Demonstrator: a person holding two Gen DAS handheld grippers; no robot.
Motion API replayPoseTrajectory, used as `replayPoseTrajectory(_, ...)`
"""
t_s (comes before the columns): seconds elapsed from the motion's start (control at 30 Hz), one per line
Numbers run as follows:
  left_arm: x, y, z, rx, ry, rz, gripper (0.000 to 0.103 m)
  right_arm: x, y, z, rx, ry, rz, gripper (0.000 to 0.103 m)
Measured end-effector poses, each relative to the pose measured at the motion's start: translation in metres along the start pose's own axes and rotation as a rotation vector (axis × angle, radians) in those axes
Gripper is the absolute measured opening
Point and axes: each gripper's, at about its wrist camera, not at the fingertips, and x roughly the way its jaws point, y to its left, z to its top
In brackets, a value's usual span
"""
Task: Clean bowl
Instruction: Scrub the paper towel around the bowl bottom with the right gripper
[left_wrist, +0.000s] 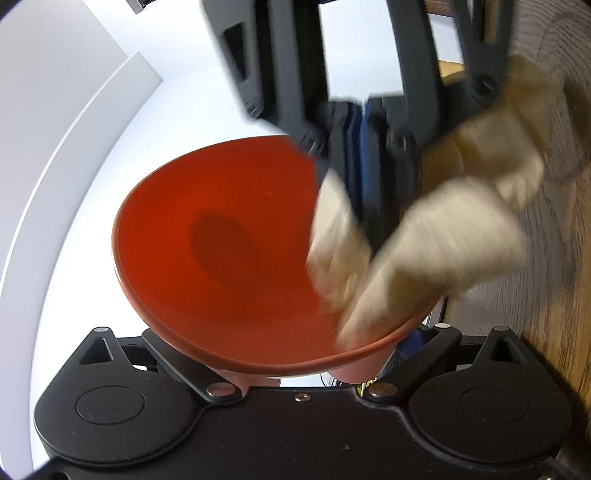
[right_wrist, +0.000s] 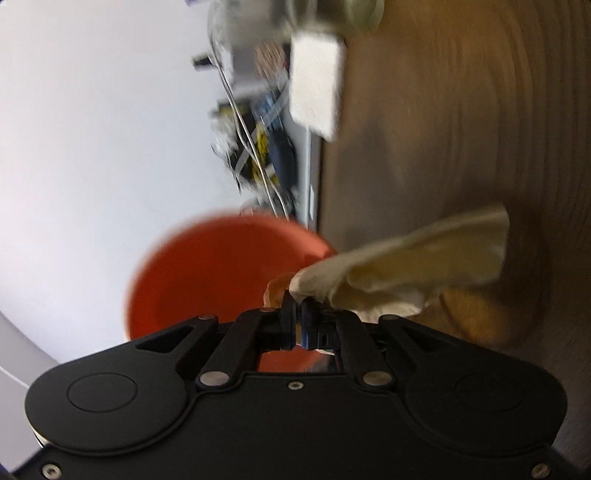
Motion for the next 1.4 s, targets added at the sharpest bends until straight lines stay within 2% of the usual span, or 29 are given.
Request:
replayPoseTrajectory(0.1, 0.000, 0.000, 0.000, 0.000, 0.000, 0.000, 0.095, 0.008, 0.004, -0.014, -0.011, 0.047, 0.021, 0.005)
replayPoseTrajectory(0.17, 0.000, 0.000, 0.000, 0.000, 0.000, 0.000, 0.095, 0.008, 0.014, -0.019, -0.021, 0.054, 0.074, 0.005)
replayPoseTrajectory(0.3, 0.000, 0.000, 0.000, 0.000, 0.000, 0.000, 0.095, -0.002, 0.031, -0.013, -0.046, 0.000, 0.151, 0.005)
replayPoseTrajectory(0.47, 0.000, 0.000, 0.000, 0.000, 0.000, 0.000, 0.095, -0.022, 0.036, 0.002, -0.062, -0.103, 0.138, 0.005)
replayPoseTrajectory(0.57, 0.000, 0.000, 0.000, 0.000, 0.000, 0.000, 0.095, -0.032, 0.030, 0.007, -0.059, -0.171, 0.082, 0.005)
replayPoseTrajectory(0.67, 0.000, 0.000, 0.000, 0.000, 0.000, 0.000, 0.095, -0.036, 0.025, 0.004, -0.060, -0.178, 0.024, 0.005)
replayPoseTrajectory(0.77, 0.000, 0.000, 0.000, 0.000, 0.000, 0.000, 0.095, -0.012, 0.014, 0.007, -0.064, -0.117, -0.025, 0.005)
replayPoseTrajectory(0.9, 0.000, 0.000, 0.000, 0.000, 0.000, 0.000, 0.095, 0.002, 0.013, -0.002, -0.057, -0.028, -0.006, 0.005)
replayPoseTrajectory(1.03, 0.000, 0.000, 0.000, 0.000, 0.000, 0.000, 0.095, 0.004, 0.024, -0.019, -0.090, 0.028, 0.064, 0.005)
replayPoseTrajectory(1.3, 0.000, 0.000, 0.000, 0.001, 0.000, 0.000, 0.095, -0.018, 0.041, -0.001, -0.112, -0.081, 0.116, 0.005)
replayPoseTrajectory(1.4, 0.000, 0.001, 0.000, 0.001, 0.000, 0.000, 0.095, -0.026, 0.038, 0.009, -0.094, -0.119, 0.106, 0.005)
